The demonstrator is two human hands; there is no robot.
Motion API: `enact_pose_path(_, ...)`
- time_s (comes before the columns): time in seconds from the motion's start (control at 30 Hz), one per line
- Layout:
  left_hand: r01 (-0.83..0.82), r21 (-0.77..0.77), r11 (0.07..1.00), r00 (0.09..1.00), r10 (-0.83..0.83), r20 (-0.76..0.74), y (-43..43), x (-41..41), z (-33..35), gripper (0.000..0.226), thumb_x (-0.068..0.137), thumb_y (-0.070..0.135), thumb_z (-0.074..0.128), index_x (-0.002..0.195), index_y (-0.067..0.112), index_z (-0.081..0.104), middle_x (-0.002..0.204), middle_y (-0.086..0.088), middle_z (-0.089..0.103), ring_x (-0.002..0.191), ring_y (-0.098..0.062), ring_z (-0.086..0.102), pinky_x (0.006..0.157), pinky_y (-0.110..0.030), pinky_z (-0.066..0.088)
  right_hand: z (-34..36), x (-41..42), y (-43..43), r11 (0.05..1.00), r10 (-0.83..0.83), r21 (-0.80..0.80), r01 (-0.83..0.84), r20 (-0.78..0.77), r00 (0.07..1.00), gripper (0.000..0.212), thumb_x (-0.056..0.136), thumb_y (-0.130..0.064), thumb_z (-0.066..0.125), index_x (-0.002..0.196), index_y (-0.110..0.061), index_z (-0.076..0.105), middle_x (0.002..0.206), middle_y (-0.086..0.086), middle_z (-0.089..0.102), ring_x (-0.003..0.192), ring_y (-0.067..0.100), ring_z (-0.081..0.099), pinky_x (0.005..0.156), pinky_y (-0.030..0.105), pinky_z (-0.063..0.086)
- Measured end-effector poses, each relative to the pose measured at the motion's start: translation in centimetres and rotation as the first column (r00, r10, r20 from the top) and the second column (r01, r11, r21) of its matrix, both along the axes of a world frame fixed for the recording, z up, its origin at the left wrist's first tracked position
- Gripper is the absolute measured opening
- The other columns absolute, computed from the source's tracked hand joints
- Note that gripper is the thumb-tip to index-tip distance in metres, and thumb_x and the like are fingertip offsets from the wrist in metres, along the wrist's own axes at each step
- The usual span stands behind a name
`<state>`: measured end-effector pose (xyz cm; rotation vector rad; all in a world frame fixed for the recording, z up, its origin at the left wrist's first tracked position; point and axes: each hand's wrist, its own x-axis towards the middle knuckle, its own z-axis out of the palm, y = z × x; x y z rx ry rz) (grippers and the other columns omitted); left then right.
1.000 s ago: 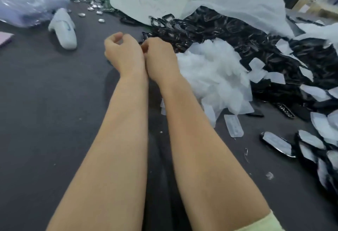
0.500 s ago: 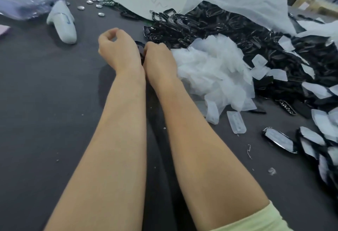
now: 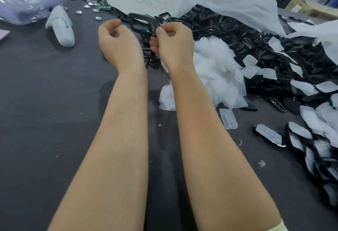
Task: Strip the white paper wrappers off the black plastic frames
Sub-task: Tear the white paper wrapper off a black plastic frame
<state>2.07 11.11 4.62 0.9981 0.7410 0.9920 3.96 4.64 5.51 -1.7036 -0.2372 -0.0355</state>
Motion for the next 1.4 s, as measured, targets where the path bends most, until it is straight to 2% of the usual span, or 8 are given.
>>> enact_pose_path(0.17,0.166,0.089,0.982,0.986,-0.164,-0.021,-2.9,-0.6,1.6,0.018,0.096,0.015,0.047,0.080,0.018,0.053,0.072,0.001,0.052,0.068,-0.019,0.050,0.066,-0.028,0.038,1.7,-1.6,-4.1,0.956,0.086,0.289,-0.045,-0.128,0.988,0.008,0.096,-0.002,0.049,0.092,-0.005,0.056,0.073,0.009,0.062,0.061,0.014,0.063,0.057,0.022,0.056)
enact_pose_path(0.3,0.370,0.154,0.916,0.929,-0.368,-0.044,-7.5,-1.6,2.0,0.023,0.097,0.031,0.049,0.090,0.012,0.060,0.074,0.001,0.063,0.060,-0.010,0.060,0.063,-0.027,0.053,1.7,-3.0,-9.0,0.985,-0.048,0.163,0.053,-0.035,0.998,0.012,0.095,-0.006,0.051,0.087,-0.013,0.058,0.073,0.009,0.065,0.062,0.015,0.063,0.063,0.027,0.057)
enact_pose_path(0.47,0.631,0.215,0.745,0.776,-0.600,-0.197,-14.6,-3.1,0.7,0.041,0.093,0.038,0.058,0.120,0.009,0.051,0.096,-0.004,0.066,0.097,-0.023,0.067,0.093,-0.043,0.052,0.2,-5.3,-16.4,0.928,-0.306,-0.132,0.347,0.261,0.916,0.006,0.093,-0.012,0.055,0.090,-0.014,0.059,0.078,0.001,0.065,0.073,0.019,0.065,0.081,0.041,0.054)
enact_pose_path(0.63,0.776,0.149,0.613,0.629,-0.734,-0.257,-17.9,-4.3,-1.5,0.034,0.092,0.036,0.058,0.108,0.006,0.060,0.095,-0.010,0.068,0.090,-0.025,0.067,0.088,-0.041,0.055,-2.4,-7.0,-19.4,0.903,-0.305,-0.211,0.374,0.298,0.904,0.006,0.090,-0.013,0.059,0.091,-0.011,0.065,0.074,-0.008,0.063,0.069,0.000,0.059,0.068,0.013,0.045)
enact_pose_path(0.77,0.729,0.260,0.633,0.678,-0.615,-0.403,-17.8,-4.2,-3.0,0.023,0.098,0.012,0.038,0.086,0.004,0.055,0.071,-0.003,0.051,0.071,-0.020,0.047,0.055,-0.017,0.044,-3.5,-7.0,-19.7,0.906,-0.096,-0.390,0.163,0.186,0.978,0.018,0.087,-0.013,0.060,0.100,-0.013,0.072,0.087,-0.004,0.067,0.080,0.006,0.059,0.066,0.005,0.040)
enact_pose_path(0.87,0.684,0.291,0.669,0.722,-0.564,-0.401,-17.1,-3.8,-3.5,0.028,0.100,0.007,0.031,0.101,0.002,0.059,0.091,-0.014,0.063,0.080,-0.025,0.060,0.076,-0.030,0.053,-3.5,-6.6,-19.6,0.889,-0.088,-0.423,0.174,0.214,0.973,0.018,0.089,-0.016,0.058,0.098,-0.016,0.073,0.094,-0.001,0.070,0.084,0.009,0.060,0.072,0.012,0.043)
enact_pose_path(1.03,0.611,0.175,0.772,0.787,-0.570,-0.235,-16.9,-3.9,-3.9,0.025,0.101,0.006,0.033,0.114,0.002,0.054,0.080,-0.001,0.060,0.046,0.000,0.057,0.052,-0.016,0.051,-3.8,-5.7,-21.4,0.663,-0.441,-0.544,0.515,0.272,0.855,0.032,0.093,-0.010,0.043,0.115,-0.016,0.065,0.116,0.004,0.065,0.111,0.023,0.055,0.094,0.030,0.042)
enact_pose_path(1.4,0.585,0.139,0.799,0.809,-0.564,-0.164,-17.0,-4.2,-4.1,0.020,0.094,0.000,0.044,0.105,0.016,0.048,0.081,0.002,0.063,0.060,-0.005,0.060,0.066,-0.026,0.057,-4.2,-3.6,-19.1,0.371,-0.412,-0.887,0.273,0.107,0.905,0.032,0.094,-0.028,0.055,0.126,-0.024,0.056,0.138,0.009,0.040,0.129,0.032,0.030,0.104,0.045,0.025)
